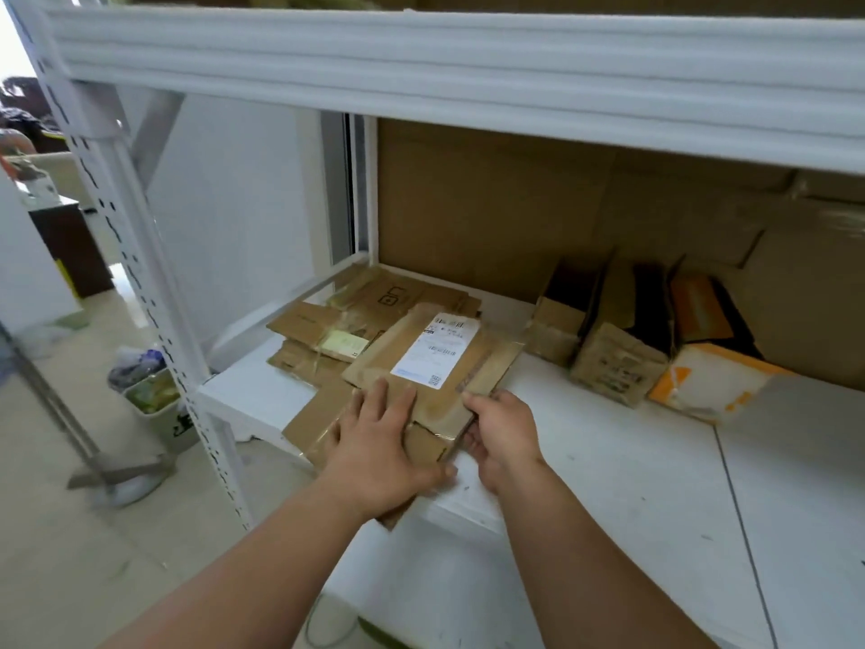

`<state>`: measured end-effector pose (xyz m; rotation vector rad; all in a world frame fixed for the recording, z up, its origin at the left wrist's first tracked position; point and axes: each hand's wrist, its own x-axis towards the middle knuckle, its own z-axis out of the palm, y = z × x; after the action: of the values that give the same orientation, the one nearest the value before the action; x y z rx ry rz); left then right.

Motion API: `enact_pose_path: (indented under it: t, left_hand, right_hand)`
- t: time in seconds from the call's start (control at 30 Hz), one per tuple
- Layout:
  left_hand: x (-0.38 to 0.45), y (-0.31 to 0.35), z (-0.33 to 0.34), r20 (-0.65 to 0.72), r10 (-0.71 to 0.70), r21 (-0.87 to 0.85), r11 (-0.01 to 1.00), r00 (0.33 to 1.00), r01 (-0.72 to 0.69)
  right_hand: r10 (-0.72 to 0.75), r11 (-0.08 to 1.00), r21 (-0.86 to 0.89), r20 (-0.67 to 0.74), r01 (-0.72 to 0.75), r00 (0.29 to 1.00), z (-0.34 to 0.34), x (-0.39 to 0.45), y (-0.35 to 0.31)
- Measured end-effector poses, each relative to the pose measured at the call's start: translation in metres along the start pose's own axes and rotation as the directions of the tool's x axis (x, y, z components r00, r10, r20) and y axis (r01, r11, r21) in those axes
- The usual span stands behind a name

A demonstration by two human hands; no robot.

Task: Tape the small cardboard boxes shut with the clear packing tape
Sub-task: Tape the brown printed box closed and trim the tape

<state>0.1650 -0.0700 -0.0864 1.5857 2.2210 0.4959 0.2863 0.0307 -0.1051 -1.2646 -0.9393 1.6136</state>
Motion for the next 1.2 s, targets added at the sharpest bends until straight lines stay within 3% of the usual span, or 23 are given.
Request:
enact_pose_path:
  t: [0.13,0.3,0.5,0.67,0.83,1.0,1.2]
  left_hand:
    - [-0.004,0.033,0.002,-0.019,0.192,0.040,0.981,0.981,-0.191]
    - [-0.016,0.075,0.004,0.057,0.253,-0.318,0.922,0.966,-0.222]
    - [-0.051,0.132,0.011,-0.042,0.310,-0.078,0.947,0.950,-0.313]
    - [-0.083,0.179,0.020,-0.074,0.223,-0.252,0.939,0.972,-0.235]
    - [-0.109,0.219,0.034,-0.064,0.043,-0.537,0.840,0.997,-0.071]
    - [-0.121,0.253,0.037,-0.036,-0.150,-0.748,0.660,0.988,0.073]
    - [-0.112,0.280,0.038,0.023,-0.276,-0.874,0.461,0.961,0.153]
  right_hand:
    - [-0.069,0.997,0.043,-0.044,0.071,0.997,-0.034,-0.015,-0.016]
    - [-0.173,0.981,0.088,-0.027,0.175,0.985,-0.082,-0.042,-0.036]
    - [-0.191,0.977,0.088,-0.043,0.194,0.981,-0.138,-0.071,-0.044]
    - [-0.183,0.982,0.027,-0.070,0.185,0.981,-0.202,-0.104,-0.052]
    - [-0.196,0.973,-0.150,-0.134,0.175,0.971,-0.267,-0.131,-0.064]
    - [-0.305,0.922,-0.303,-0.177,0.243,0.936,-0.313,-0.153,-0.084]
    - [-0.346,0.860,-0.447,-0.154,0.247,0.926,-0.349,-0.171,-0.105]
